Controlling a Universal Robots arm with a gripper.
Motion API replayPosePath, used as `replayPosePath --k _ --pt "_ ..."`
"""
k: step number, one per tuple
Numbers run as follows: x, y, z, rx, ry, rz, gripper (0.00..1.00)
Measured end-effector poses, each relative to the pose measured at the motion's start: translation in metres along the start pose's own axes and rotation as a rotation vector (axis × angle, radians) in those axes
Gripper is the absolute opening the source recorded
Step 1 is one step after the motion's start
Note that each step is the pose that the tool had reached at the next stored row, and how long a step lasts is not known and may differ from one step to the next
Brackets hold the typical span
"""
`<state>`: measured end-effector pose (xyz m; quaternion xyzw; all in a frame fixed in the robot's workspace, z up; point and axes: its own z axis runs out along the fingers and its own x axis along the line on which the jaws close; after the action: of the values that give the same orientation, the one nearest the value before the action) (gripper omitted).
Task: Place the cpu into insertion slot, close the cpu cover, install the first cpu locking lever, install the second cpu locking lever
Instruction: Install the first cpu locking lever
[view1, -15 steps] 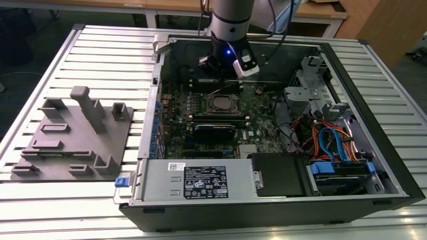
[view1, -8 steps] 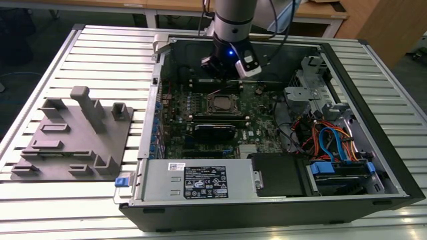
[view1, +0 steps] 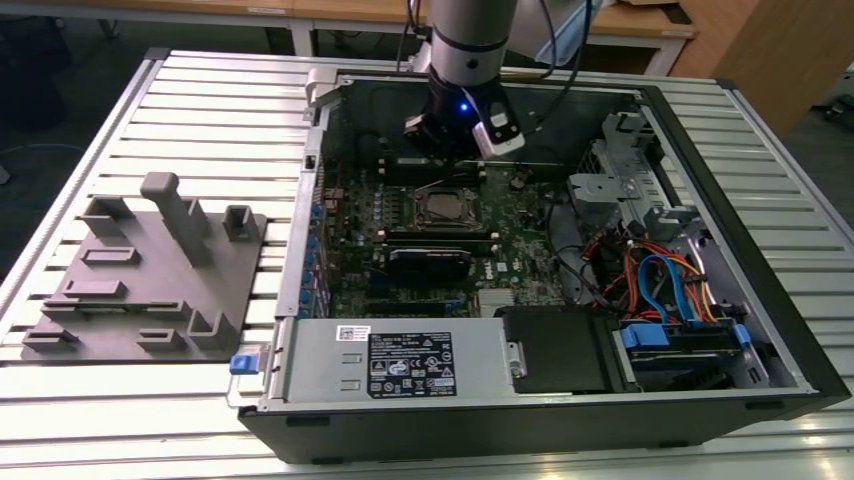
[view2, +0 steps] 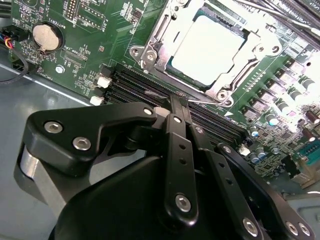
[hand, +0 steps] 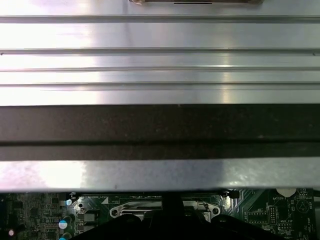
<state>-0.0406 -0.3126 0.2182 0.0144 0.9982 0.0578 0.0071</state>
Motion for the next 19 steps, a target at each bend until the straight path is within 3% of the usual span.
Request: replayPosePath --k 19 --pt "-0.0044 -0.0008 0.0079 0.0003 -0.0027 0.023 0.10"
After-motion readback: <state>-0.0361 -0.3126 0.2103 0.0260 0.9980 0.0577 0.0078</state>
